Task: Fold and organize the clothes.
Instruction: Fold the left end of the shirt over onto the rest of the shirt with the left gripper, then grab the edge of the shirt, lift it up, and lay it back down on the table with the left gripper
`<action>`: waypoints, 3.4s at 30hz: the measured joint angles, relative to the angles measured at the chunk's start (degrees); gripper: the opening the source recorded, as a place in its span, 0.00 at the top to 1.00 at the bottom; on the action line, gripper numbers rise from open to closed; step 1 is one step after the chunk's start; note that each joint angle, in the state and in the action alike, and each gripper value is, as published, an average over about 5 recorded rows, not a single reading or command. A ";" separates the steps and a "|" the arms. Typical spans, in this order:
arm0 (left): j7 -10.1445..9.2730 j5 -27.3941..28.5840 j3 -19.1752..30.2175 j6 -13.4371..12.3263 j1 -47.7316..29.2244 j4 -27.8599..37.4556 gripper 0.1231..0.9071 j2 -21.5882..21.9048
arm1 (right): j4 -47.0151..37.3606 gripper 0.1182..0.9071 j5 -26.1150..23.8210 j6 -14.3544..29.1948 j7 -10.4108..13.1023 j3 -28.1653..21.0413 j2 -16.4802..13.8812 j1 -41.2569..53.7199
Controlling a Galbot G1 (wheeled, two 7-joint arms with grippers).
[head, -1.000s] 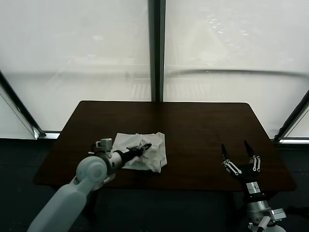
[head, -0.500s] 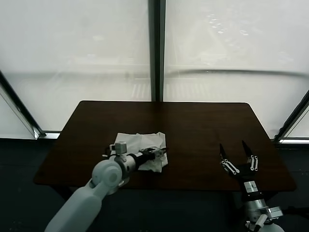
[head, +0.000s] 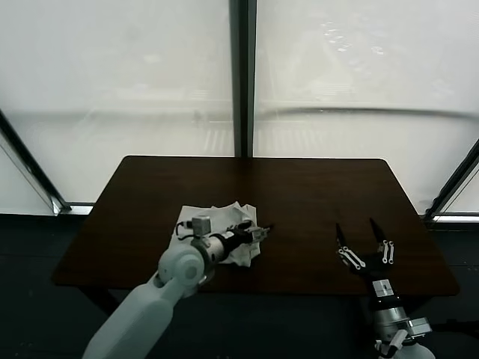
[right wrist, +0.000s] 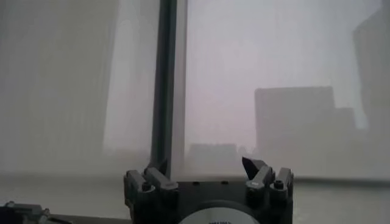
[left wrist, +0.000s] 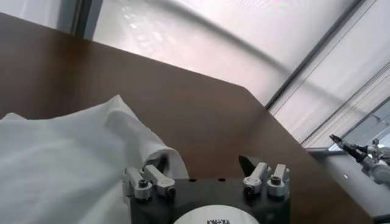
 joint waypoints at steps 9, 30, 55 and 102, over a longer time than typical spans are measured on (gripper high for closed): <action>2.20 1.23 -0.82 -0.57 1.88 -5.09 0.00 2.63 | 1.41 0.00 0.31 -6.67 3.22 -0.96 -1.17 0.18; 9.73 5.53 -5.13 -4.86 4.74 -1.29 0.00 11.97 | 1.90 0.00 -1.26 -9.12 3.14 -1.19 -1.56 -0.64; 10.56 7.74 -2.05 -5.12 0.33 5.03 0.00 3.63 | 2.01 0.00 -1.46 -9.14 3.02 -0.53 -0.70 -0.73; 12.27 -8.74 -5.73 -5.28 -0.03 2.88 0.00 25.58 | 0.59 0.00 0.65 -3.71 1.12 2.29 -1.92 -3.43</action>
